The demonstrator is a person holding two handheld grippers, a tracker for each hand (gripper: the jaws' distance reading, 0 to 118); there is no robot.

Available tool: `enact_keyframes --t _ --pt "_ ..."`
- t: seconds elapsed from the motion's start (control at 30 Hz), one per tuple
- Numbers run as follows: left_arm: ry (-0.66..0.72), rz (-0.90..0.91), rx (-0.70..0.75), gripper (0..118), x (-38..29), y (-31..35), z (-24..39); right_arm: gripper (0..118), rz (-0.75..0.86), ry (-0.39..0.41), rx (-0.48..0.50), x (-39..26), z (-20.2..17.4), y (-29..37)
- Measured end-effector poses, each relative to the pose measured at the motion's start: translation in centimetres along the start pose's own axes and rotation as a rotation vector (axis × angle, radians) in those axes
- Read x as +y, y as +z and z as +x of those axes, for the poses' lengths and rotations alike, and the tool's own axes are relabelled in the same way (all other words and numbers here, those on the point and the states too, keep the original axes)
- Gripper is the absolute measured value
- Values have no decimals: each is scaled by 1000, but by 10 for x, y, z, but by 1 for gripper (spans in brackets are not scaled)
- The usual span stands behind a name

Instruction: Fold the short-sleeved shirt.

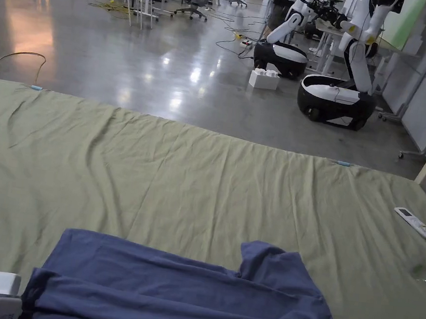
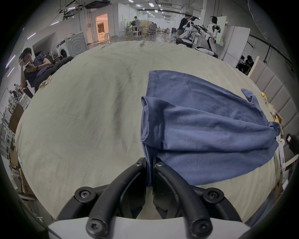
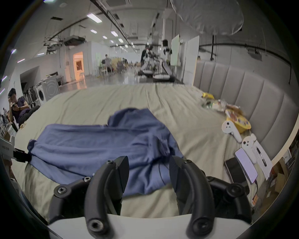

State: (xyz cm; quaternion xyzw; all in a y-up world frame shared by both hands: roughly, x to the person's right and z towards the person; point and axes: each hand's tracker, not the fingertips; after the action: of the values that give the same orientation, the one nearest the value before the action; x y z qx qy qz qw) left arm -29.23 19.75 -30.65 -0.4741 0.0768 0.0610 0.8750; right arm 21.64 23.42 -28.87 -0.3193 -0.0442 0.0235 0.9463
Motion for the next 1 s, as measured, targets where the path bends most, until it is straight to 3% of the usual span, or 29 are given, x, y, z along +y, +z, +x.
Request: enact_keyframes --t 0.07,0.3,0.43,0.47,0.5,0.53,0.77,1.0 --pt "2 8 -6 6 0 3 -2 66 -86 20 3 -1 9 -18" --pt "-9 20 -7 6 -2 13 4 67 -360 132 33 -22 4 -67" --pt "-8 24 -7 6 -3 14 5 48 -323 144 44 -35 -4 -59" --pt "-6 27 -8 6 -2 15 5 37 -320 132 65 -34 -4 -56" --pt "-4 29 -9 6 -2 16 5 18 -311 108 87 -33 -3 -53" --pt "-3 31 -11 6 -2 17 5 14 -305 97 100 -32 -3 -51" --pt "-1 71 -29 6 3 31 2 9 -270 58 105 -13 9 -43" --pt "21 122 -77 6 12 57 -5 9 -198 77 114 11 13 -16"
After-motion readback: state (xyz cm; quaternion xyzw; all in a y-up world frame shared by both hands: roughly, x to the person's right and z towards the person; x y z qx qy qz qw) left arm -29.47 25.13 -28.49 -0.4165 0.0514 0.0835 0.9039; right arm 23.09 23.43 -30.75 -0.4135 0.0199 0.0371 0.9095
